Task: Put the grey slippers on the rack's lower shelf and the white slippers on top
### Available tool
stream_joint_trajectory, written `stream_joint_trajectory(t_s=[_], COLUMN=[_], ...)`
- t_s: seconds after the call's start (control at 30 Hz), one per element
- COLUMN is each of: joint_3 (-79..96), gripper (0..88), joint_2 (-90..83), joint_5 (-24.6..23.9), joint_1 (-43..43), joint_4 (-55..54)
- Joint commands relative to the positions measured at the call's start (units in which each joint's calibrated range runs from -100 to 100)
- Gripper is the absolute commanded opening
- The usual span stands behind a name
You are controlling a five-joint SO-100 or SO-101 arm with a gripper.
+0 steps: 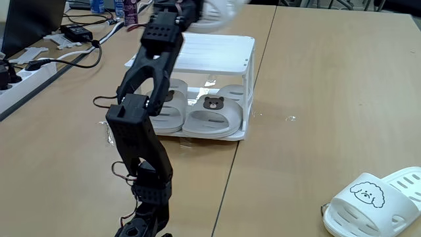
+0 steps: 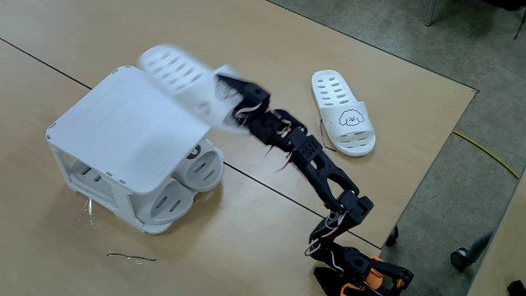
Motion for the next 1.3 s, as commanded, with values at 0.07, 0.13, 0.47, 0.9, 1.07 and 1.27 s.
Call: stream_joint_trajectory(t_s=[0.07, 0.13, 0.47, 0.9, 1.07, 1.27], joint_3=[-1.41, -0.50, -15.66, -49.94, -59.59, -65.55], gripper=[0.8, 0.8, 0.8, 0.8, 0.7, 0.7], joint_2=[-4.23, -3.47, 14.87, 45.67, 54.92, 61.82], joint_5=[0.42, 0.42, 0.42, 0.42, 0.42, 0.42], joint_1=[-13.40, -15.87, -19.73, -15.87, -13.24, -12.50], joint_4=[0.03, -0.05, -0.40, -0.48, -0.57, -0.74])
